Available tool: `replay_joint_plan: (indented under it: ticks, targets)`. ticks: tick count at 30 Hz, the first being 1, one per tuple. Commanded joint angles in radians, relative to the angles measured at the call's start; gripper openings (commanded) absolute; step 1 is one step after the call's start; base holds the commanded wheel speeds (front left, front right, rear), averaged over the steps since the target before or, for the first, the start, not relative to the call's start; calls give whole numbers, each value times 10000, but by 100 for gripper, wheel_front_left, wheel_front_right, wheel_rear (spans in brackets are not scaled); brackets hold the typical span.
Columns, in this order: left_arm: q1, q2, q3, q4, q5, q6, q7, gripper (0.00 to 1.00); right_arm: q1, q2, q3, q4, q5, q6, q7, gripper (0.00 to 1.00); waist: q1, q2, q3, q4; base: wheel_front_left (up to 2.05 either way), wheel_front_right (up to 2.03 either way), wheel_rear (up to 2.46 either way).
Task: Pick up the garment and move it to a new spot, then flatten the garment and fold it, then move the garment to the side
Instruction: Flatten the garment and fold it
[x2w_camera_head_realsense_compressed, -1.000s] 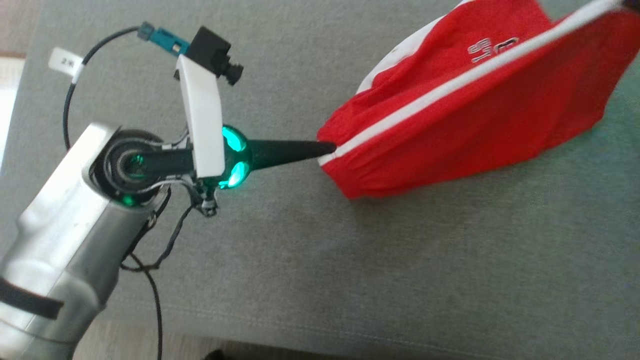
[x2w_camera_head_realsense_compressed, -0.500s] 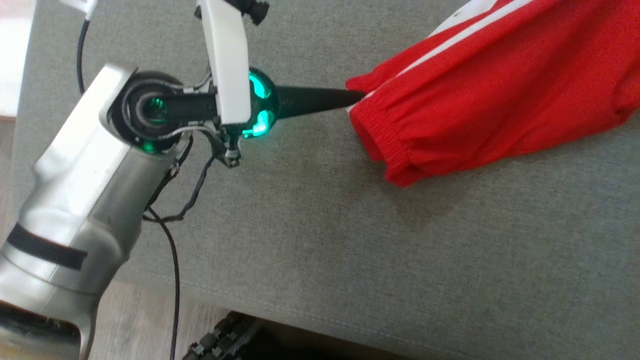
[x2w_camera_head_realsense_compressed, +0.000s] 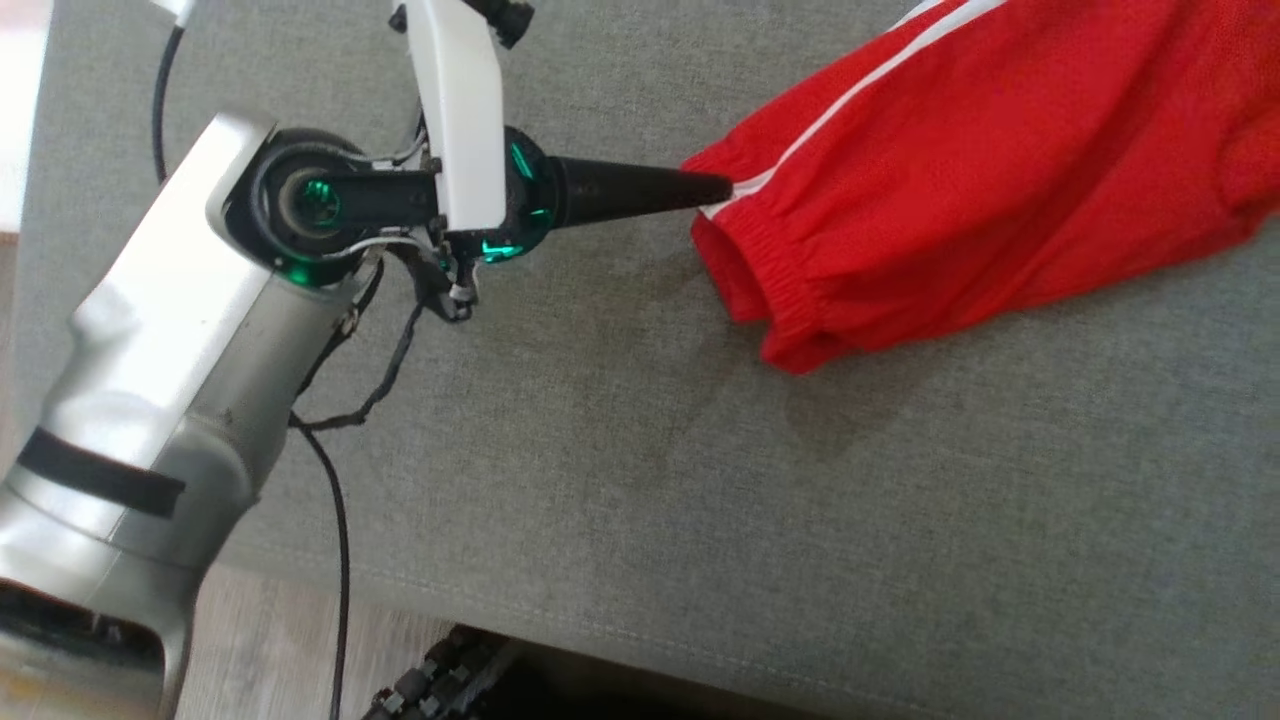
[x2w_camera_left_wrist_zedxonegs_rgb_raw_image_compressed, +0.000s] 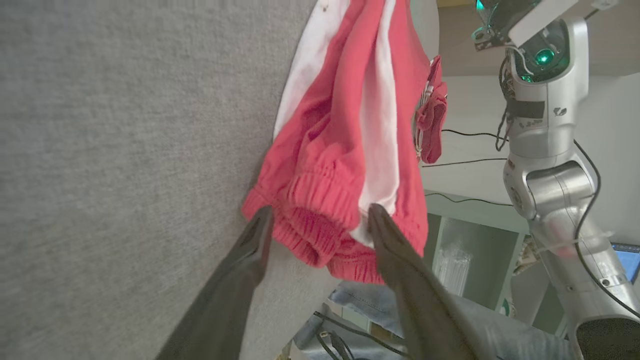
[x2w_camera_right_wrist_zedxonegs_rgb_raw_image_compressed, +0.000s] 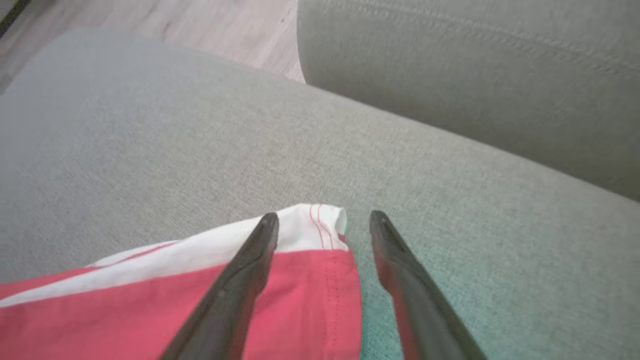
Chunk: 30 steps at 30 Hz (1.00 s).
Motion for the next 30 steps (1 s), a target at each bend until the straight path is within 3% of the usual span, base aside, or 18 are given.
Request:
replay_joint_plan:
  ticks: [1, 6, 11, 15, 20, 21, 23, 27, 30]
  targets:
    - [-397, 551, 461, -189, 145, -54, -72, 100, 62, 33, -53, -151, 8, -7, -305, 100, -1, 0, -195, -86, 0, 0, 0]
    - [-230, 1053, 412, -214, 966, -334, -754, 100, 761, 464, -298, -232, 526, -7, -2198, 100, -1, 0, -851, -283, 0, 0, 0]
    - [4, 1759, 575, -724, 2782, -753, -2984, 100, 1483, 634, -210, -536, 244, -7, -4616, 100, -1, 0, -1509, -512, 0, 0, 0]
    - [449, 2323, 732, -1253, 4674, -700, -5359, 100, 2077, 635, -69, -117, 21, -7, -6176, 100, -1, 0, -1915, -613, 0, 0, 0]
    - [1819, 2110, 845, -2103, 6218, 386, -8023, 100, 2699, 939, 163, 1004, 222, -7, -6559, 100, -1, 0, -2105, -434, 0, 0, 0]
    - [1819, 2110, 845, -2103, 6218, 386, -8023, 100, 2699, 939, 163, 1004, 222, -7, -6559, 100, -1, 0, -2105, -434, 0, 0, 0]
    - [2341, 1979, 695, -2550, 7050, 883, -9057, 100, 2796, 1037, 228, 1510, 280, -7, -6513, 100, -1, 0, -2073, -272, 0, 0, 0]
    - [3472, 1433, 603, -3322, 8007, 1764, -10972, 100, 2941, 1191, 508, 2418, 420, -7, -5805, 100, -1, 0, -1981, 119, 0, 0, 0]
    - [4288, 1158, 528, -3598, 8284, 2181, -11742, 100, 2945, 1251, 736, 3163, 491, -7, -4832, 100, -1, 0, -1933, 372, 0, 0, 0]
